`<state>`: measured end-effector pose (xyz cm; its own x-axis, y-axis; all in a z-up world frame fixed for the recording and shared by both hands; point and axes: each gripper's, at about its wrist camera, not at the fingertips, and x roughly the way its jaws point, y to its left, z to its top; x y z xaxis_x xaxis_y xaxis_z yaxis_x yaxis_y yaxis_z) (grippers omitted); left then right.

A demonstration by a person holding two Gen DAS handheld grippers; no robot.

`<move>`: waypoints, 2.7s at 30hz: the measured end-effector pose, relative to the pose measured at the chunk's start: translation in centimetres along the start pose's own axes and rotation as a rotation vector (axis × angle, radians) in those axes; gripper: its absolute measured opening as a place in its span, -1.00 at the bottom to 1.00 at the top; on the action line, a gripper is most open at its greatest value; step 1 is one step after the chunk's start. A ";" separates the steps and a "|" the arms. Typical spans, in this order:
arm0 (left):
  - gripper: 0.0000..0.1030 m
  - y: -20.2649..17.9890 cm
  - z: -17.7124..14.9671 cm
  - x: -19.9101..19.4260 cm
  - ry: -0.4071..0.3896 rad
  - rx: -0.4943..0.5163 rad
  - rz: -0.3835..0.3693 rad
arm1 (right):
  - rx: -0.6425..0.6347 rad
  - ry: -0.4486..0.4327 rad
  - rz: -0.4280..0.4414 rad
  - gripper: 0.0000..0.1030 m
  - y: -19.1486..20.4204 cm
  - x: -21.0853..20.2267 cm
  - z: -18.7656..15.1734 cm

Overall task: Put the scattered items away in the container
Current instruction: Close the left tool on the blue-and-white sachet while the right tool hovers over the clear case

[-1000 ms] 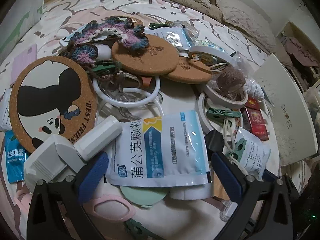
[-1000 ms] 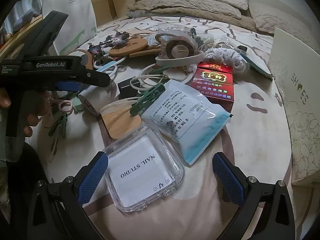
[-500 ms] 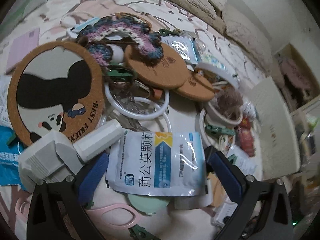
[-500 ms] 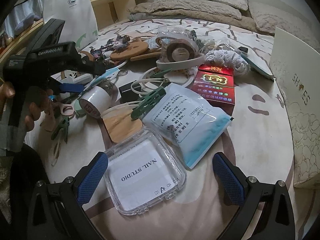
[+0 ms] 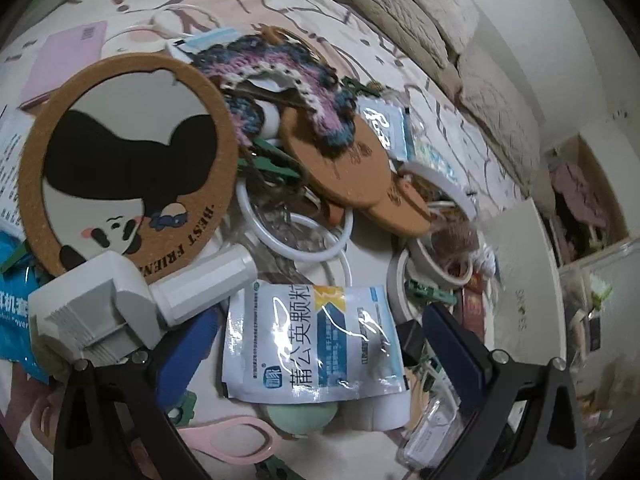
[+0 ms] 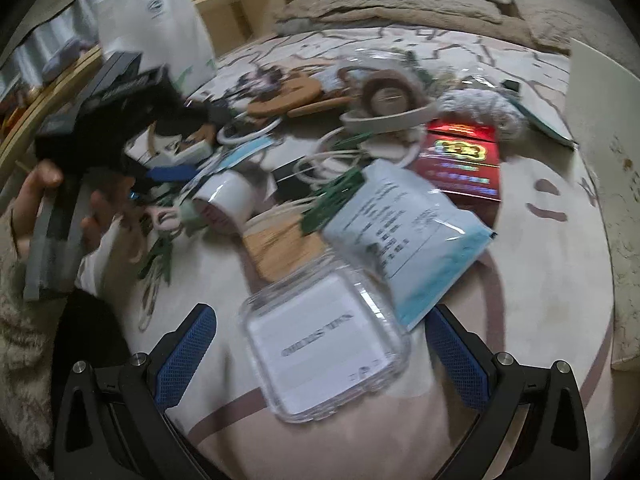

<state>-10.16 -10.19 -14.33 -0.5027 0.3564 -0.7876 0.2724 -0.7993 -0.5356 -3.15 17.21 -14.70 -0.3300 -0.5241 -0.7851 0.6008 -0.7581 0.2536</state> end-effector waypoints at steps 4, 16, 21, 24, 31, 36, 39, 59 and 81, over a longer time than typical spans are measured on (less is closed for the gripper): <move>1.00 0.9 -0.1 -0.1 -0.001 -0.060 -0.006 | -0.045 0.027 0.000 1.00 0.7 0.3 -0.1; 1.00 -1.1 -0.8 1.4 -0.036 -0.001 0.143 | -0.135 0.108 0.078 1.00 2.6 0.6 -0.7; 1.00 -1.8 -1.1 2.1 -0.044 0.034 0.212 | -0.168 0.119 0.063 1.00 3.3 1.0 -0.9; 1.00 -2.1 -1.1 2.5 -0.051 0.040 0.245 | -0.175 0.115 0.055 1.00 3.5 1.0 -0.9; 1.00 -3.1 -1.7 3.3 -0.066 0.100 0.302 | -0.191 0.081 0.021 1.00 3.6 1.2 -1.0; 1.00 -3.4 -1.9 3.5 -0.060 0.135 0.317 | -0.197 0.057 -0.009 1.00 3.6 1.3 -1.1; 0.99 -2.8 -1.6 3.1 -0.079 0.086 0.274 | -0.191 0.049 -0.025 1.00 3.6 1.5 -1.2; 0.92 -3.9 -2.9 3.5 -0.086 0.179 0.329 | -0.216 0.052 -0.142 0.85 4.1 1.7 -1.0; 0.70 -4.1 -3.0 2.9 -0.111 0.200 0.307 | -0.174 -0.008 -0.137 0.57 3.6 0.7 -0.6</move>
<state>-10.28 -4.42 -15.26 -0.5113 0.0402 -0.8584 0.2639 -0.9433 -0.2013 -0.78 14.39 -14.65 -0.4229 -0.4242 -0.8007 0.6661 -0.7446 0.0427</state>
